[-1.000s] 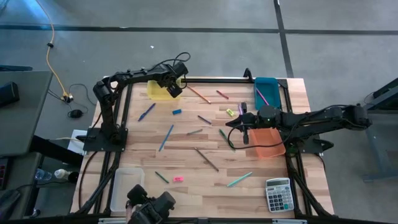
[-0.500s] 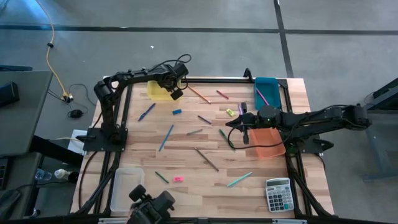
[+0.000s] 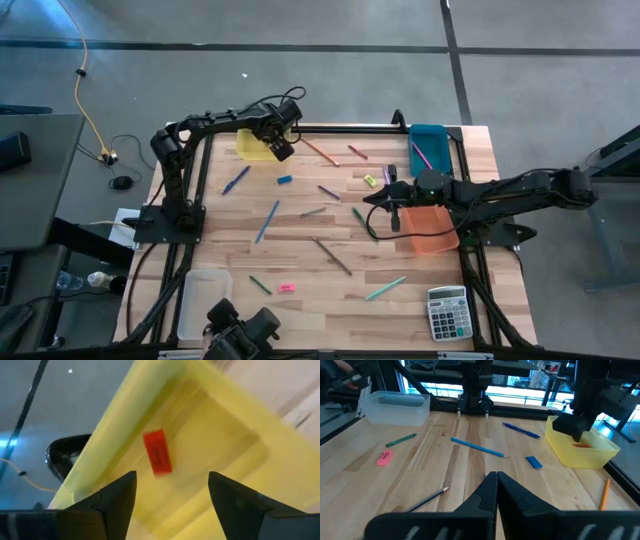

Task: Sort crayons/erasers/pens/pencils in bins
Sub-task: Put the blue pen into the white bin

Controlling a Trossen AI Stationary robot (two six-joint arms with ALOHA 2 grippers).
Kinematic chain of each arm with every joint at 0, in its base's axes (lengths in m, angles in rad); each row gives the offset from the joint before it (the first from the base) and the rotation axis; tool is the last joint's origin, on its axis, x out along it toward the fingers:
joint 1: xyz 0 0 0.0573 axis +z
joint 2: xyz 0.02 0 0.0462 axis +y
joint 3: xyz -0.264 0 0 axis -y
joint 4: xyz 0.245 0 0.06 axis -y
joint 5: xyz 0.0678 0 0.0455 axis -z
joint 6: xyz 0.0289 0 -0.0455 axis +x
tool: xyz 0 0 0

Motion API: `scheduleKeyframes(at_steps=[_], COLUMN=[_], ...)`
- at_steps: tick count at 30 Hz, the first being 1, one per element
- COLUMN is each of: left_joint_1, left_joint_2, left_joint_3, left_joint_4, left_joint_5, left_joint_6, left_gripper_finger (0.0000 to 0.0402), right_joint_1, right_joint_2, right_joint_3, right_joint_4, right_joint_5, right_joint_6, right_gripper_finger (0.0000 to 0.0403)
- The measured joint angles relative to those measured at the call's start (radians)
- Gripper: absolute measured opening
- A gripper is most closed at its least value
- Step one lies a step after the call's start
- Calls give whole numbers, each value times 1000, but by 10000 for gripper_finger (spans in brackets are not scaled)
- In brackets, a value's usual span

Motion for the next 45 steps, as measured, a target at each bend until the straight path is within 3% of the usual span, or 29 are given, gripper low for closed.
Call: scheduleKeyframes(at_steps=[4, 15, 25, 32, 37, 45], left_joint_1=[-21, -32, -104, -169, -159, -46], left_joint_2=[-18, -62, -414, -626, -688, -697], left_joint_3=[0, 0, -219, -408, -522, -667], left_joint_4=[-2, -9, 69, -14, -9, 18], left_joint_5=[-56, -19, 124, 183, 244, 319], left_joint_6=[44, 154, 45, -129, -176, -150], left_gripper_finger=[201, 9, 2, 0, 0, 0], right_joint_1=[0, 0, 0, 0, 0, 0], right_joint_2=[0, 0, 0, 0, 0, 0], right_joint_3=[0, 0, 0, 0, 0, 0], right_joint_4=[-5, -24, -42, -41, -40, -41], right_joint_5=[13, 48, 36, 35, 34, 33], right_joint_6=[-1, -19, -42, -44, -42, -41], right_gripper_finger=[2, 2, 2, 2, 2, 2])
